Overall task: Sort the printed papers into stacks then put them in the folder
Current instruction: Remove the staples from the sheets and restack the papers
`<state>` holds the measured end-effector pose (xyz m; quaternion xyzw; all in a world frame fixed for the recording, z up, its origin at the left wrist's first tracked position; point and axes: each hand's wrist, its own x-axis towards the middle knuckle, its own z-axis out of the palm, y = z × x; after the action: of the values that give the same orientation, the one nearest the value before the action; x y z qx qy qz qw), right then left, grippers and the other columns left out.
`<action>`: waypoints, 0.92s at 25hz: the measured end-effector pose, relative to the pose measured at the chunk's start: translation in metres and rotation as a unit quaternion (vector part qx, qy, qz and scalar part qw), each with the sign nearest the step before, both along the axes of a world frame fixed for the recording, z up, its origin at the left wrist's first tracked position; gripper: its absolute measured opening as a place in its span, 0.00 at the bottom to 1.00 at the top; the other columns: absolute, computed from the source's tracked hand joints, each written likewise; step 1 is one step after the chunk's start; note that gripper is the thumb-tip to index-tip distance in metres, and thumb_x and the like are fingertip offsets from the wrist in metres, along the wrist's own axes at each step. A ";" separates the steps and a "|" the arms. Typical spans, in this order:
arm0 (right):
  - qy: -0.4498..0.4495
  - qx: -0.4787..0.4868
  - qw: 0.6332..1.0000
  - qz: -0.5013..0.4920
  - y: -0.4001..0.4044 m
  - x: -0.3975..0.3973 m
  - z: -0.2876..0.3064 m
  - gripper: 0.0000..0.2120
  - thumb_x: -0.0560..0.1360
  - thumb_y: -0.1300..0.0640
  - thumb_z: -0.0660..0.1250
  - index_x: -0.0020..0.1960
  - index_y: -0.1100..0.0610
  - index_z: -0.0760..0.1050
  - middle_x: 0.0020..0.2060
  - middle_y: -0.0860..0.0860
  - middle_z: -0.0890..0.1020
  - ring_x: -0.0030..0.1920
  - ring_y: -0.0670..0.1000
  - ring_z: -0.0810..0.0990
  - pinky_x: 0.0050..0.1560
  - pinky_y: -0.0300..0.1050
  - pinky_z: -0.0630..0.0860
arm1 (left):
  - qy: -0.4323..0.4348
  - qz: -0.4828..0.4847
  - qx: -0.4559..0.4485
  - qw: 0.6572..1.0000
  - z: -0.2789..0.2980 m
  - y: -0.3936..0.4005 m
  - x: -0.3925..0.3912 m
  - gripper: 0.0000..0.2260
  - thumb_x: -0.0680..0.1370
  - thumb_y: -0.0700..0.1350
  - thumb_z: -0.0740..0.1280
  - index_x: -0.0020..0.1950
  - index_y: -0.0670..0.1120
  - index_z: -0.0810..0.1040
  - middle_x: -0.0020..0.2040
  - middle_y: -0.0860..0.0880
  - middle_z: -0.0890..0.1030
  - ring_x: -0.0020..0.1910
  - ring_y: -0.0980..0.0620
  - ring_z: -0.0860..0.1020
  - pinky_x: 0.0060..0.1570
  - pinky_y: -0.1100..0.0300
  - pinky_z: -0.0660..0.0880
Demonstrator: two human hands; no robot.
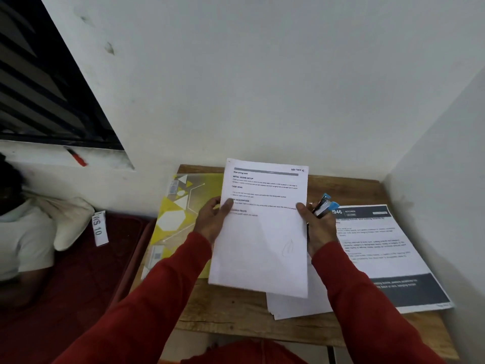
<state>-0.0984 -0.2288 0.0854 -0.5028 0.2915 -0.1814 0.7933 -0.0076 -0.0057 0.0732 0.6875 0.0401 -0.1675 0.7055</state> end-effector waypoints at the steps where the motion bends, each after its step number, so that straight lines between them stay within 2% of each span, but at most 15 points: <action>1: 0.005 -0.004 1.000 -0.002 0.001 0.001 -0.001 0.14 0.74 0.69 0.70 0.38 0.55 0.69 0.31 0.48 0.80 0.33 0.47 0.80 0.39 0.42 0.80 | -0.013 -0.020 0.033 0.999 -0.008 0.005 -0.007 0.09 0.77 0.46 0.70 0.56 0.46 0.78 0.48 0.45 0.85 0.42 0.50 0.84 0.43 0.55 0.81; 3: 0.024 -0.018 0.999 0.019 0.006 0.005 -0.004 0.13 0.75 0.67 0.69 0.39 0.55 0.69 0.31 0.49 0.81 0.31 0.47 0.81 0.35 0.42 0.79 | -0.014 -0.019 0.058 0.998 -0.024 0.019 -0.016 0.07 0.78 0.42 0.69 0.55 0.47 0.78 0.49 0.45 0.84 0.44 0.48 0.83 0.45 0.55 0.81; 5: 0.044 -0.028 0.996 0.067 0.017 0.008 -0.007 0.11 0.75 0.63 0.70 0.41 0.55 0.69 0.34 0.52 0.82 0.34 0.49 0.82 0.35 0.44 0.78 | -0.010 0.016 0.079 0.997 -0.033 0.035 -0.017 0.08 0.77 0.43 0.69 0.56 0.48 0.78 0.52 0.45 0.83 0.48 0.45 0.83 0.50 0.50 0.80; 7: 0.066 -0.027 0.991 0.115 0.032 0.012 -0.017 0.09 0.76 0.60 0.70 0.45 0.55 0.69 0.39 0.54 0.84 0.39 0.51 0.84 0.40 0.48 0.81 | -0.024 0.051 0.116 0.992 -0.038 0.054 -0.016 0.10 0.78 0.44 0.69 0.58 0.45 0.77 0.53 0.46 0.82 0.49 0.45 0.81 0.52 0.51 0.78; 9: 0.088 -0.035 0.983 0.155 0.049 0.017 -0.027 0.10 0.76 0.60 0.69 0.45 0.54 0.67 0.42 0.57 0.82 0.43 0.55 0.83 0.46 0.53 0.82 | -0.030 0.083 0.137 0.987 -0.045 0.078 -0.017 0.09 0.78 0.41 0.68 0.58 0.44 0.77 0.52 0.45 0.82 0.48 0.45 0.81 0.48 0.56 0.77; 12: 0.123 -0.103 0.968 0.192 0.071 0.023 -0.044 0.10 0.74 0.58 0.71 0.44 0.49 0.69 0.42 0.57 0.79 0.46 0.57 0.80 0.53 0.60 0.79 | -0.022 0.110 0.171 0.979 -0.061 0.114 -0.020 0.09 0.78 0.39 0.68 0.57 0.43 0.77 0.53 0.44 0.82 0.50 0.45 0.81 0.51 0.55 0.76; 14: 0.137 -0.122 0.962 0.203 0.082 0.024 -0.046 0.09 0.75 0.60 0.70 0.49 0.53 0.70 0.42 0.55 0.78 0.46 0.54 0.80 0.48 0.53 0.81 | -0.014 0.115 0.235 0.965 -0.074 0.131 -0.021 0.11 0.77 0.40 0.68 0.59 0.41 0.77 0.54 0.43 0.82 0.52 0.43 0.80 0.55 0.50 0.76; 16: 0.146 -0.100 0.959 0.222 0.090 0.026 -0.048 0.10 0.77 0.63 0.67 0.55 0.58 0.69 0.45 0.55 0.81 0.43 0.52 0.83 0.41 0.45 0.81 | 0.006 0.118 0.288 0.950 -0.087 0.140 -0.023 0.13 0.77 0.41 0.68 0.61 0.41 0.77 0.56 0.41 0.81 0.54 0.41 0.79 0.58 0.48 0.75; 19: 0.150 -0.085 0.953 0.248 0.094 0.028 -0.050 0.10 0.78 0.64 0.65 0.58 0.60 0.69 0.50 0.58 0.83 0.39 0.51 0.85 0.39 0.45 0.82 | 0.013 0.109 0.327 0.939 -0.090 0.141 -0.029 0.15 0.76 0.40 0.69 0.63 0.41 0.76 0.59 0.39 0.79 0.58 0.38 0.77 0.60 0.48 0.72; 23: 0.175 -0.132 0.960 0.172 0.060 0.018 -0.056 0.05 0.78 0.61 0.66 0.51 0.57 0.71 0.43 0.58 0.83 0.30 0.51 0.79 0.34 0.45 0.79 | -0.033 0.090 0.504 0.858 -0.067 0.118 -0.045 0.29 0.73 0.46 0.73 0.72 0.50 0.67 0.69 0.41 0.64 0.63 0.35 0.65 0.63 0.41 0.63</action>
<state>-0.0804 -0.1690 0.0294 -0.6695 0.3083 0.0116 0.6757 -0.0529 0.1119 0.0061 0.9477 0.1575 -0.0372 0.2751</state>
